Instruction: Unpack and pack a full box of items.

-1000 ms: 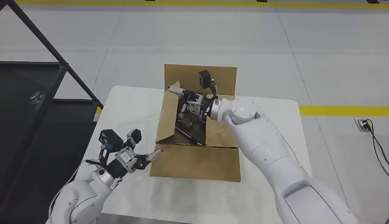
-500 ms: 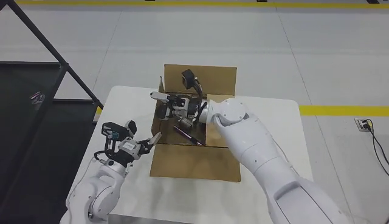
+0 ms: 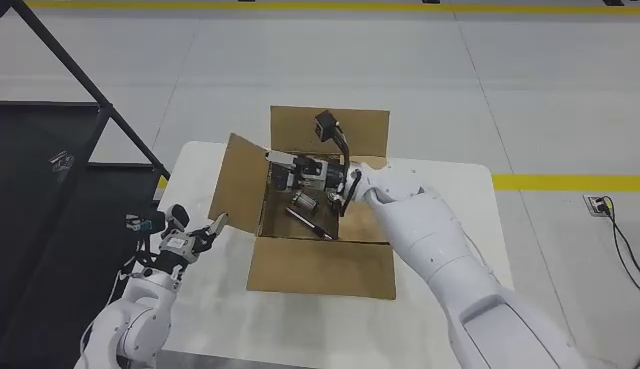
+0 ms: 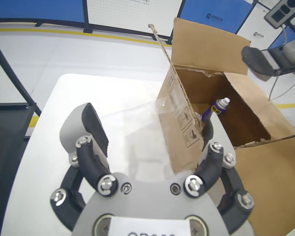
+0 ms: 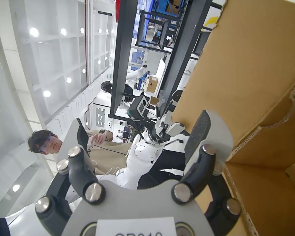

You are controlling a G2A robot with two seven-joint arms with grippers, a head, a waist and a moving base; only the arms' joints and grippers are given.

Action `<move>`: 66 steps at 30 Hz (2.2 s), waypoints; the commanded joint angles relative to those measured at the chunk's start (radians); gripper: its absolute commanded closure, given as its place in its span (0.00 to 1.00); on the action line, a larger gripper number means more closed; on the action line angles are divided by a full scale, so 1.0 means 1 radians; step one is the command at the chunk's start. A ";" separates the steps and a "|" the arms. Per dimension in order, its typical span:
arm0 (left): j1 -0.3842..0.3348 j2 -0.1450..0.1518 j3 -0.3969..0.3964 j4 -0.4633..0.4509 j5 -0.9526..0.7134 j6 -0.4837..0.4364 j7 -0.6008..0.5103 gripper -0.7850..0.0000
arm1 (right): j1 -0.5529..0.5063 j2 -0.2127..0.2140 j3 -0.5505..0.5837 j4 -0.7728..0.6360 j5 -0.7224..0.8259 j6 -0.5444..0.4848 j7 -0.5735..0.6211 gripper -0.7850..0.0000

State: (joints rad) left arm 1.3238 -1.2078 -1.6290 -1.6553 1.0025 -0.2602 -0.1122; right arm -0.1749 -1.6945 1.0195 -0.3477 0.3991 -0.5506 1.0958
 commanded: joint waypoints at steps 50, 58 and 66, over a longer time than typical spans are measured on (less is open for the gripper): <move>-0.097 0.008 0.158 -0.203 -0.124 -0.088 -0.170 0.00 | -0.294 0.199 0.267 -0.427 -0.041 -0.044 -0.047 0.00; -0.321 -0.023 0.377 0.019 -0.162 -0.033 -0.275 0.00 | -0.536 0.263 0.423 -0.756 -0.094 -0.039 -0.099 0.00; -0.338 -0.026 0.395 0.044 -0.178 -0.036 -0.283 0.00 | -0.590 0.275 0.456 -0.828 -0.126 -0.006 -0.117 0.00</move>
State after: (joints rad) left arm 0.9863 -1.2342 -1.2347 -1.6122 0.8245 -0.2966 -0.3952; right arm -0.7644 -1.4190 1.4758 -1.1757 0.2727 -0.5568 0.9785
